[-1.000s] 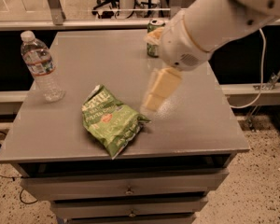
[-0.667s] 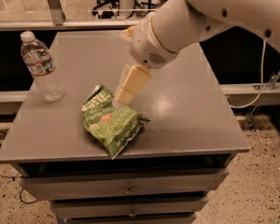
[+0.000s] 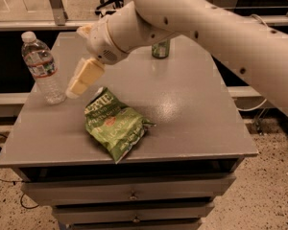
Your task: Knock water bottle over
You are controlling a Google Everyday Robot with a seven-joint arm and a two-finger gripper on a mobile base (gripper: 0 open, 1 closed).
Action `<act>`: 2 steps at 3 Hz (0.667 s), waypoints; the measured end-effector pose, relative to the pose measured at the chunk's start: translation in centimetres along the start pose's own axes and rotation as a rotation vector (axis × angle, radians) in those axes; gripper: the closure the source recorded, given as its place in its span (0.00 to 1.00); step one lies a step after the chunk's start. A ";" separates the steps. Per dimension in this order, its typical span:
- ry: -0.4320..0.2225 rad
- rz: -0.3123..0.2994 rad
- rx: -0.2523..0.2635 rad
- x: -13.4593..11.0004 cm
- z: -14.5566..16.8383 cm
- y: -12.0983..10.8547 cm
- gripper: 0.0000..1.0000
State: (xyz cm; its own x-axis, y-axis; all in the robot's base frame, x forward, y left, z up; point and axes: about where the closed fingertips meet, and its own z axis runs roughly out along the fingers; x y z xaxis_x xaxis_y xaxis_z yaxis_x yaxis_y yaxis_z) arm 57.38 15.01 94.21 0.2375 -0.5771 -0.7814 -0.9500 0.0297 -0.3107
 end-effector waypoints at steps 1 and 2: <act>-0.143 0.025 -0.043 -1.6 5.0 -1.7 0.00; -0.222 0.047 -0.081 -2.9 7.5 -2.3 0.00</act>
Offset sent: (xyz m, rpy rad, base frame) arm 0.0411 0.1045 -0.0118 0.2849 0.1213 0.1498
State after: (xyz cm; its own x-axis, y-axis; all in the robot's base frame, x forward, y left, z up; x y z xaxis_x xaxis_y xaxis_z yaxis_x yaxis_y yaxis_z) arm 60.36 22.73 93.10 0.2230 -0.3831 -0.8964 -0.9721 -0.0186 -0.2339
